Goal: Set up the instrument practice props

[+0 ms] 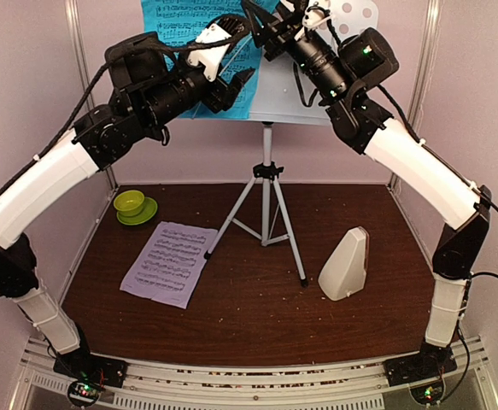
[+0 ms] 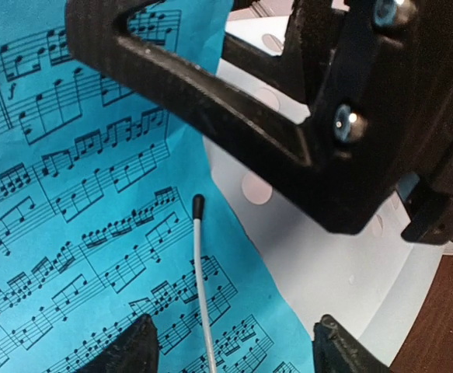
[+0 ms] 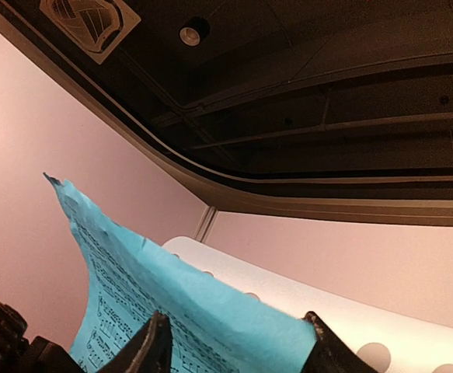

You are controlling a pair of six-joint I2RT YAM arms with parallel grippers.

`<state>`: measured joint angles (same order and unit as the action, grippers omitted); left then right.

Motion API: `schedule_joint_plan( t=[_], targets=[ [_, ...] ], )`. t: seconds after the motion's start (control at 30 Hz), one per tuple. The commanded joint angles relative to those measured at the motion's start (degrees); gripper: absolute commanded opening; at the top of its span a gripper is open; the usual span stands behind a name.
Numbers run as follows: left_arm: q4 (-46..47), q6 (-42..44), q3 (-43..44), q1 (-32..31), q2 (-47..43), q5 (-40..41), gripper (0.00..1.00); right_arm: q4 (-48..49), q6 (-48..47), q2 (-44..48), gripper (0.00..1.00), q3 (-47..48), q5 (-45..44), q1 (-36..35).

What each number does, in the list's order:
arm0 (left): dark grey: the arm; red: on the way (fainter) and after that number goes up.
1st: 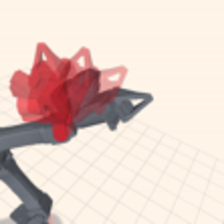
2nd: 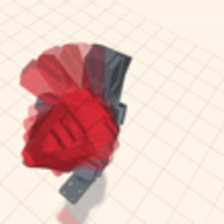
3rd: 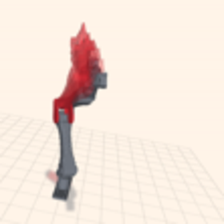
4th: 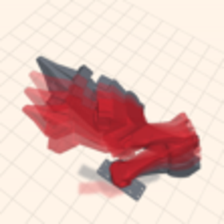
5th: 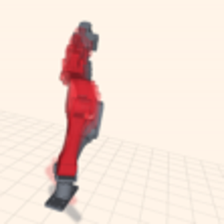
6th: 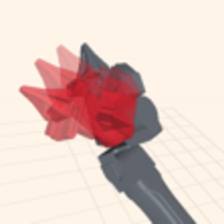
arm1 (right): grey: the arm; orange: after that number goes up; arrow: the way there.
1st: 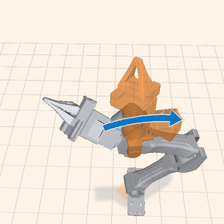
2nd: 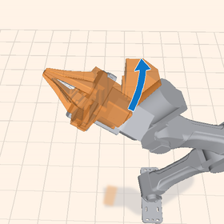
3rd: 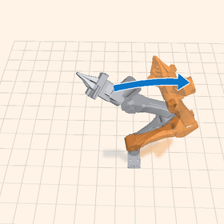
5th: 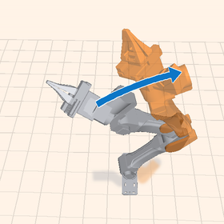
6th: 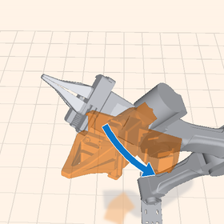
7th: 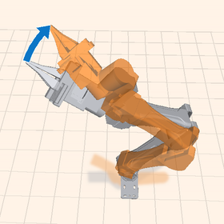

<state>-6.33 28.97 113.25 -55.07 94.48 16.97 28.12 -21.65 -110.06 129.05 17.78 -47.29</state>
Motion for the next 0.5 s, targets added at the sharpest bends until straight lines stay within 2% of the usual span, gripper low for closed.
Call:
schedule_joint_plan(
  t=[0.0,0.2,0.27,0.4,0.47],
  targets=[
    [-0.3,-2.0,0.3,0.2,-2.8,-2.9,0.76,2.0,1.1,1.3,0.61,-0.7,-2.1,-0.4],
    [-1.8,-4.8,3.2,0.3,-3.7,-2.5,0.80,2.6,1.9,2.6,0.74,-1.6,-4.5,-0.4],
    [-2.3,-5.3,6.3,0.5,-2.8,-2.3,0.80,2.7,2.6,3.2,0.77,-2.1,-5.0,-0.4],
    [-3.6,-5.6,14.9,2.0,0.8,-0.9,0.79,3.8,3.6,5.6,0.95,-5.2,-5.7,-0.4],
    [-3.3,-6.4,17.9,3.7,2.3,-1.1,0.79,4.6,3.8,7.0,0.97,-7.4,-5.8,-0.3]
  ],
)
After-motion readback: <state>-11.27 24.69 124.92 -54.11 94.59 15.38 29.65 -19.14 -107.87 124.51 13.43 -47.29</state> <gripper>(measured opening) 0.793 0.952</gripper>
